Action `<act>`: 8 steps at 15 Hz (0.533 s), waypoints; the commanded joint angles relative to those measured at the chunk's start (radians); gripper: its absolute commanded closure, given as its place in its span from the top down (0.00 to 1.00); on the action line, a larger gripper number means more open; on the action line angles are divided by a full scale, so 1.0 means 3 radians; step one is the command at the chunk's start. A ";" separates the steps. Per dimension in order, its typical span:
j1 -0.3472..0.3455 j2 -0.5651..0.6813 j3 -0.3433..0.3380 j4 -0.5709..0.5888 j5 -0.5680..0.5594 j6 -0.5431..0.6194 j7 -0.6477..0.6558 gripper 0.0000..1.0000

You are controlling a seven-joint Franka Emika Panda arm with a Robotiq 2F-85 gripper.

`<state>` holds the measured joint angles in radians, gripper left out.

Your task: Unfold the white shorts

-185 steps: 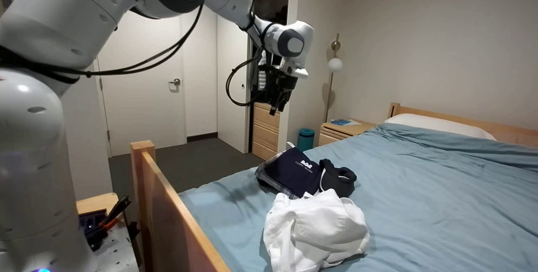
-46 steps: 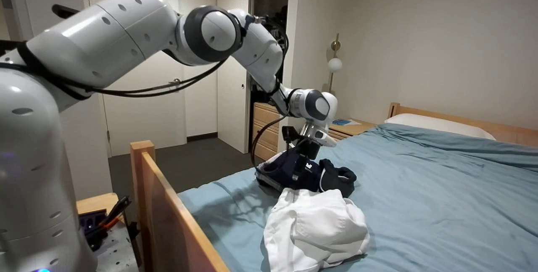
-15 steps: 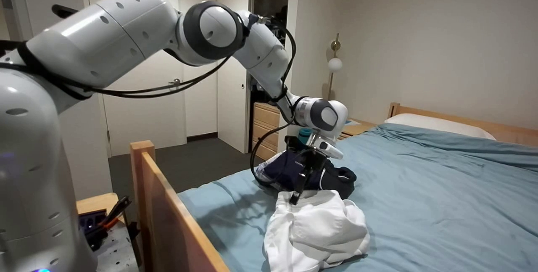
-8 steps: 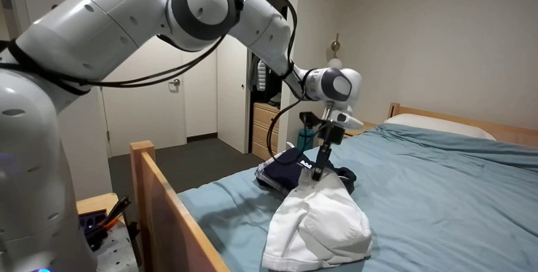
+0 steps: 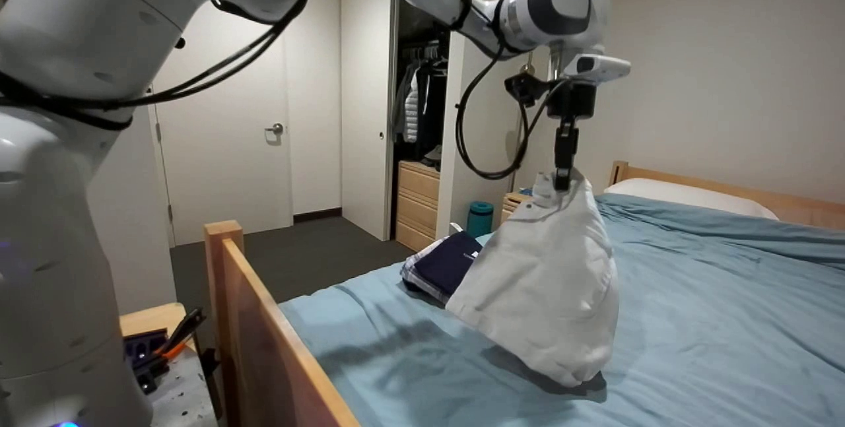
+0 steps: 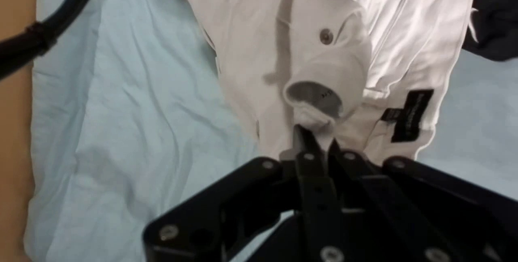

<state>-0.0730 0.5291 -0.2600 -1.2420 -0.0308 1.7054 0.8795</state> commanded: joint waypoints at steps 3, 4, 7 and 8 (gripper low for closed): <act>-0.0050 -0.0387 -0.0013 0.0499 0.0014 0.0075 -0.0172 0.01; -0.0047 -0.0413 -0.0017 0.0572 0.0017 0.0104 -0.0168 0.01; -0.0091 -0.0454 -0.0066 0.0645 0.0047 0.0096 -0.0084 0.01; -0.0109 -0.0472 -0.0079 0.0578 0.0073 0.0145 -0.0118 0.01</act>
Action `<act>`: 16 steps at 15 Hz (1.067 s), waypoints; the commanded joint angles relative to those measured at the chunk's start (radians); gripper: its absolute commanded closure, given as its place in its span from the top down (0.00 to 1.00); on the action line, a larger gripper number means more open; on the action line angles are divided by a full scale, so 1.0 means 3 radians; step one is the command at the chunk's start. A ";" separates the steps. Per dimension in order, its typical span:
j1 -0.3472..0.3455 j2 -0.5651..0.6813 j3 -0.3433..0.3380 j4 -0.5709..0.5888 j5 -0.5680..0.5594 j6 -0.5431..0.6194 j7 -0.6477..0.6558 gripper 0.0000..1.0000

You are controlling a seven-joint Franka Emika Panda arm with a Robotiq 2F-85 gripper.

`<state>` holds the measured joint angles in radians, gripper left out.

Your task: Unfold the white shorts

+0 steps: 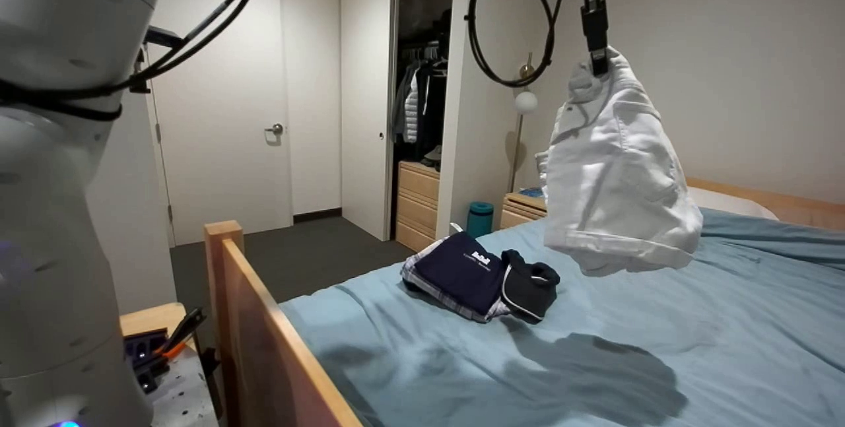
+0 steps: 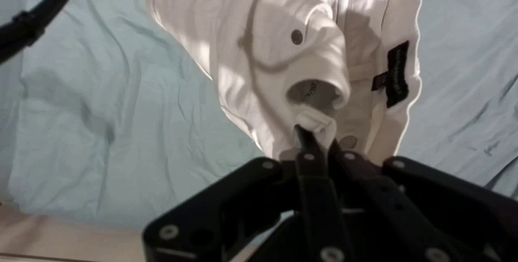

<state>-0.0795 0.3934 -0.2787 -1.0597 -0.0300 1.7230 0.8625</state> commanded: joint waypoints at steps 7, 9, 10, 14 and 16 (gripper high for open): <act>-0.0126 -0.0015 -0.0098 -0.1097 0.0015 0.0224 0.0041 0.01; -0.0204 -0.0205 -0.0161 -0.1601 0.0193 0.0367 0.0103 0.01; -0.0313 -0.0285 -0.0109 -0.1763 0.0222 0.0400 0.0169 0.01; -0.0572 -0.0613 -0.0190 -0.2475 0.0549 0.0698 0.0129 0.01; -0.0675 -0.0815 -0.0229 -0.2835 0.0737 0.0881 0.0091 0.01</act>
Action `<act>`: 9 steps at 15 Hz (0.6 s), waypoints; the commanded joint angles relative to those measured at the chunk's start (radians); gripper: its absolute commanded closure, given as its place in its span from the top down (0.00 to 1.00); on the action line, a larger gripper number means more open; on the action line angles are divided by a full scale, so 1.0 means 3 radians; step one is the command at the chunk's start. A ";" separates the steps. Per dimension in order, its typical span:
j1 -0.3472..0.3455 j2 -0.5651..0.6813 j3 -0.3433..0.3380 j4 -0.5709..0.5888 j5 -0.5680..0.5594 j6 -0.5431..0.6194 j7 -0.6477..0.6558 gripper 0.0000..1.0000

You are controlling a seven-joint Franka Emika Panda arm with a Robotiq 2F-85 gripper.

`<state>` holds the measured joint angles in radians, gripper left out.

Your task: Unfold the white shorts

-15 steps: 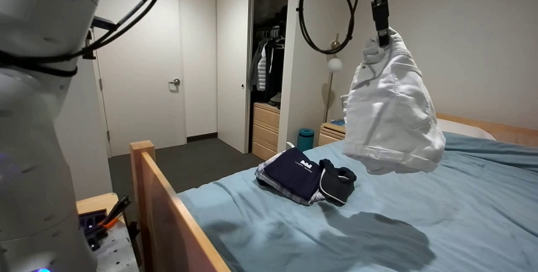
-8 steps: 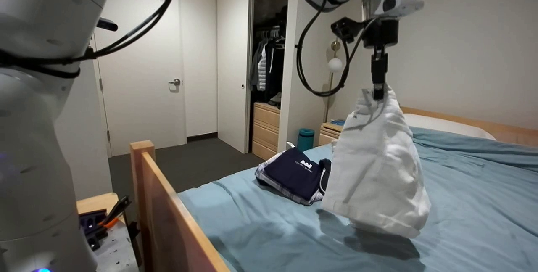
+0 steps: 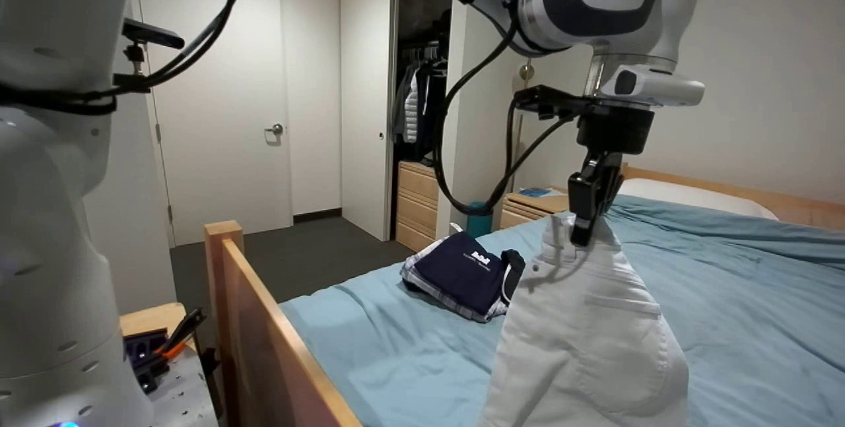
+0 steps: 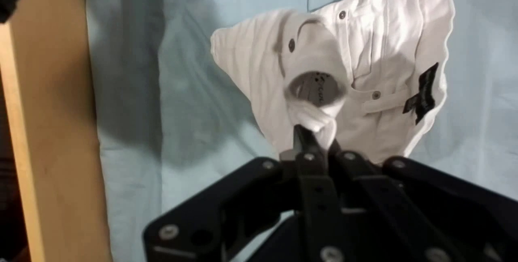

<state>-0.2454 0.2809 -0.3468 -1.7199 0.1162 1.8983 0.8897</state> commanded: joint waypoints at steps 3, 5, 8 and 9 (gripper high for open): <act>-0.0164 -0.0822 -0.0062 -0.1167 0.0291 0.0595 0.0087 0.01; -0.0190 -0.1114 -0.0085 -0.1549 0.0328 0.0825 0.0132 0.01; -0.0244 -0.1448 -0.0078 -0.2091 0.0483 0.1223 0.0148 0.01; -0.0268 -0.1517 -0.0083 -0.2242 0.0591 0.1316 0.0097 0.01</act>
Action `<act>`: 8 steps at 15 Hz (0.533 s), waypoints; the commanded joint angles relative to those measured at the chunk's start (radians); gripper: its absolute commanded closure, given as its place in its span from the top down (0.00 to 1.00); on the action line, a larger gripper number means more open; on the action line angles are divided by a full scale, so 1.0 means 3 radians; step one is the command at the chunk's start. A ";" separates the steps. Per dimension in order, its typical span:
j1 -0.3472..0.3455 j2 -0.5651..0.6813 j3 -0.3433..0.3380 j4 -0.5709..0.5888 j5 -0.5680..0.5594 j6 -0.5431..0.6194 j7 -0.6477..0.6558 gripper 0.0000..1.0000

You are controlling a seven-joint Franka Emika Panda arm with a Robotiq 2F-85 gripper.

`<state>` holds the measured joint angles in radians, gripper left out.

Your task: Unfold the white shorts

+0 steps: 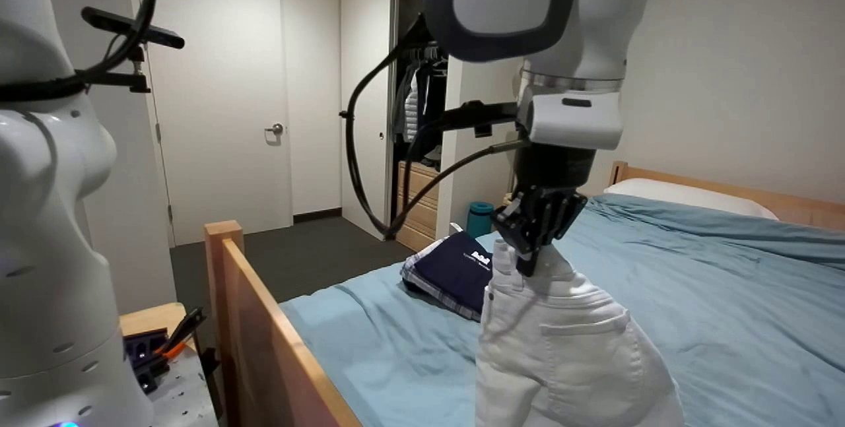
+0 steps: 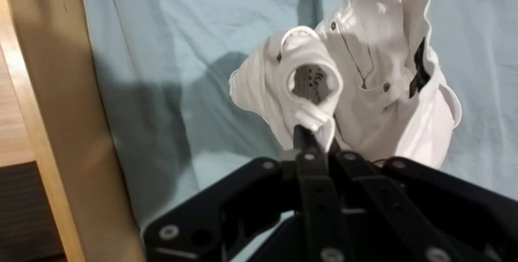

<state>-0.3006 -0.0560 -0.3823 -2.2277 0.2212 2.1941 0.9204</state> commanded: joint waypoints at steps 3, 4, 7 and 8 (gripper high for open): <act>-0.0081 -0.0517 0.0082 -0.0806 0.0407 0.0571 -0.0117 0.01; -0.0048 -0.0511 0.0124 -0.0808 0.0400 0.0608 -0.0165 0.01; 0.0165 -0.0281 0.0340 -0.0615 0.0429 0.0592 -0.0420 0.01; 0.0239 -0.0180 0.0409 -0.0538 0.0459 0.0556 -0.0482 0.01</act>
<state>-0.2805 -0.1786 -0.3186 -2.4435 0.3101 2.3630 0.8481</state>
